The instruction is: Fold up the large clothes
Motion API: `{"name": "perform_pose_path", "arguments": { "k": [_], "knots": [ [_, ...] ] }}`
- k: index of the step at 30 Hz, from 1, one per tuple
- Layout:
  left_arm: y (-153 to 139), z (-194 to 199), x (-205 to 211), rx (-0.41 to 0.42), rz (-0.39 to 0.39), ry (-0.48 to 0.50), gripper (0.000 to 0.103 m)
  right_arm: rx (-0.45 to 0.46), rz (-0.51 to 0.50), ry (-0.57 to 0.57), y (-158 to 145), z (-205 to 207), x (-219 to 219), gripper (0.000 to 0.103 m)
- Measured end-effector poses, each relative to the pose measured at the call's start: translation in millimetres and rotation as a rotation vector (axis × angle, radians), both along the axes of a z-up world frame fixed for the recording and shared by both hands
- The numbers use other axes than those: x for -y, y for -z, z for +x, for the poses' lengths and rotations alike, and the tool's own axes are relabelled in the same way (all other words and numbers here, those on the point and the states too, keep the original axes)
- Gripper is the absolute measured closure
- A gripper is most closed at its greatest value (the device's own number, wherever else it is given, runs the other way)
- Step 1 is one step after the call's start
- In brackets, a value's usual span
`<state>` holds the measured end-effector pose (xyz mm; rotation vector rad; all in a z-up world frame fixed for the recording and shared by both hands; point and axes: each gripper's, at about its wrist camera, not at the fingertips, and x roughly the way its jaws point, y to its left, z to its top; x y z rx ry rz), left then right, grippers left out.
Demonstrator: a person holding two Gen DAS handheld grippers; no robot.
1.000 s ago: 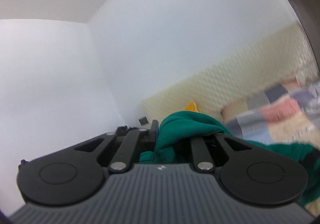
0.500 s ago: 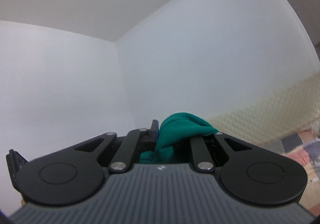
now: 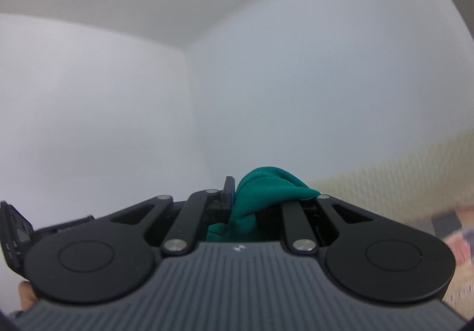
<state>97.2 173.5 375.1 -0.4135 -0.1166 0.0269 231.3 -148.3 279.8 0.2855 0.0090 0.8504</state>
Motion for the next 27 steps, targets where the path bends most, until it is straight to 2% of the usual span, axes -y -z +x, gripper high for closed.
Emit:
{"name": "perform_pose_path", "arguments": {
  "k": [6, 9, 13, 14, 18, 20, 24, 27],
  "knots": [
    [87, 104, -43, -0.116, -0.005, -0.001, 0.093, -0.133, -0.061, 0.032, 79, 121, -56, 0.089],
    [138, 182, -64, -0.18, -0.017, 0.001, 0.093, -0.176, -0.098, 0.07, 121, 193, -87, 0.089],
    [231, 297, -98, -0.281, -0.048, 0.0, 0.093, -0.251, -0.118, 0.108, 184, 292, -123, 0.089],
    [256, 324, -106, -0.308, -0.054, 0.0, 0.093, -0.27, -0.125, 0.119, 202, 294, -125, 0.089],
    [362, 435, -141, -0.435, -0.075, -0.001, 0.093, -0.34, -0.173, 0.162, 289, 371, -157, 0.089],
    [426, 492, -160, -0.522, -0.088, 0.0, 0.093, -0.376, -0.189, 0.165, 329, 396, -167, 0.089],
    [528, 562, -184, -0.662, -0.079, 0.013, 0.093, -0.464, -0.263, 0.172, 417, 445, -180, 0.089],
    [576, 585, -194, -0.723, -0.101, 0.031, 0.093, -0.531, -0.282, 0.172, 459, 467, -183, 0.089]
  ]
}}
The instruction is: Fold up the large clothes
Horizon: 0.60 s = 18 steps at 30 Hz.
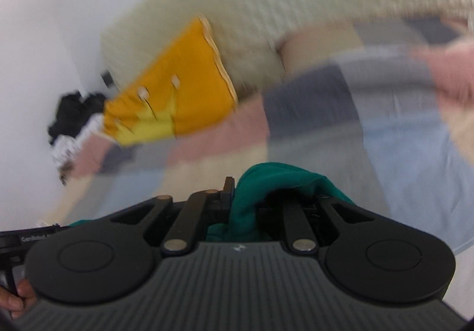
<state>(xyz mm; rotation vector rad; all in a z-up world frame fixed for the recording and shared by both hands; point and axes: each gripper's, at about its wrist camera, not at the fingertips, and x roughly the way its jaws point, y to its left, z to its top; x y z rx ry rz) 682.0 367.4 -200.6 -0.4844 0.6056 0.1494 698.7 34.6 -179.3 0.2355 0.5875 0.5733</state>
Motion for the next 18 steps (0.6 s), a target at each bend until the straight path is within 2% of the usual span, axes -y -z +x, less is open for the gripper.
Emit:
{"name": "perform_pose_path", "arguments": {
  "k": [3, 5, 9, 10, 12, 14, 15, 16, 17, 18],
  "knots": [
    [7, -6, 8, -0.028, 0.039, 0.015, 0.092, -0.051, 0.014, -0.012, 19, 2, 6, 0.088],
    [5, -8, 10, -0.043, 0.036, 0.016, 0.091, -0.082, 0.032, -0.009, 27, 8, 9, 0.088],
    [-17, -16, 14, -0.051, 0.043, 0.026, 0.091, -0.114, 0.047, -0.021, 27, 13, 7, 0.086],
    [-31, -26, 18, -0.052, 0.052, 0.039, 0.09, -0.115, 0.04, -0.025, 25, 13, 6, 0.084],
    [-45, -32, 21, -0.056, 0.045, 0.056, 0.085, -0.113, 0.027, -0.025, 18, 9, 6, 0.073],
    [-63, -41, 23, -0.061, 0.017, 0.077, 0.077, -0.133, 0.037, -0.018, 9, 2, 10, 0.043],
    [-72, -44, 24, -0.068, 0.011, 0.088, 0.075, -0.141, 0.047, -0.018, 3, -2, 11, 0.038],
    [-82, -48, 27, -0.077, 0.015, 0.103, 0.059, -0.143, 0.054, -0.02, -5, -9, 14, 0.033],
    [-92, -52, 31, -0.08, 0.031, 0.115, 0.041, -0.141, 0.057, -0.021, -13, -17, 16, 0.033],
    [-101, -60, 34, -0.064, 0.056, 0.114, 0.038, -0.14, 0.055, -0.024, -23, -26, 18, 0.033]
  ]
}}
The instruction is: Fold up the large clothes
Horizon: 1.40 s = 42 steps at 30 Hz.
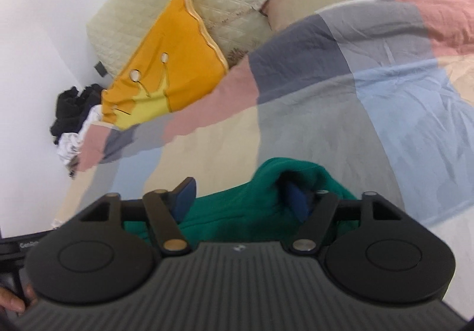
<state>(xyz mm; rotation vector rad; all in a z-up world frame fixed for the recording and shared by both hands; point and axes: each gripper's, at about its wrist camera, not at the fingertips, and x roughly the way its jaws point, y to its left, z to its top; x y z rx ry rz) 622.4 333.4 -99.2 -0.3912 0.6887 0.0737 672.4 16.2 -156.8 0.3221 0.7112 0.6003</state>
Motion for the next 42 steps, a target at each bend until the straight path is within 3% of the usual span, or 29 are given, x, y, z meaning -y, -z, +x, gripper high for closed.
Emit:
{"name": "perform_pose_path", "arguments": {
  "k": [4, 15, 22, 27, 32, 38, 42],
  "knots": [
    [-43, -40, 21, 0.044, 0.078, 0.017, 0.037, 0.03, -0.029, -0.017, -36, -45, 9, 0.033],
    [-147, -199, 105, 0.136, 0.144, 0.048, 0.037, 0.177, -0.011, -0.014, -150, -198, 87, 0.033],
    [-185, -308, 164, 0.199, 0.209, 0.057, 0.037, 0.238, -0.006, -0.025, -184, -295, 131, 0.033],
    [-188, -371, 199, 0.221, 0.224, 0.067, 0.037, 0.268, -0.007, -0.053, -184, -353, 148, 0.033],
    [-172, -417, 227, 0.223, 0.24, 0.085, 0.037, 0.281, -0.019, -0.065, -167, -393, 156, 0.033],
    [-140, -440, 250, 0.228, 0.28, 0.089, 0.037, 0.248, -0.011, -0.05, -124, -415, 163, 0.033],
    [-117, -436, 261, 0.221, 0.282, 0.084, 0.037, 0.202, -0.011, -0.038, -93, -417, 165, 0.033]
  ]
}}
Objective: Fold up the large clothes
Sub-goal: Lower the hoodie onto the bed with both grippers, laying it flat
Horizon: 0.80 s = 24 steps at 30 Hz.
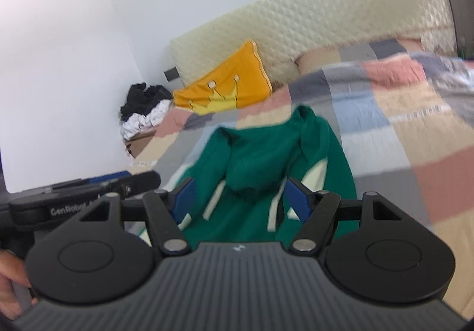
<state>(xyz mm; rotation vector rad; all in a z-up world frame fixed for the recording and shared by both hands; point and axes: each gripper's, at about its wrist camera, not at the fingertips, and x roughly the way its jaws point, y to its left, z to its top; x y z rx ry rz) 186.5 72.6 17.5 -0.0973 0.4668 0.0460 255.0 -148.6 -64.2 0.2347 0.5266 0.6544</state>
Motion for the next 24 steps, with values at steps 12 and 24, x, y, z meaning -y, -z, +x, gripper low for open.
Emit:
{"name": "perform_pose_path", "arguments": {
  "k": [12, 24],
  "knots": [
    [67, 41, -15, -0.01, -0.043, -0.033, 0.037, -0.109, -0.026, 0.03, 80, 9, 7, 0.033],
    [124, 66, -50, -0.114, -0.153, -0.094, 0.037, -0.203, -0.106, -0.003, 109, 30, -11, 0.033]
  ]
}}
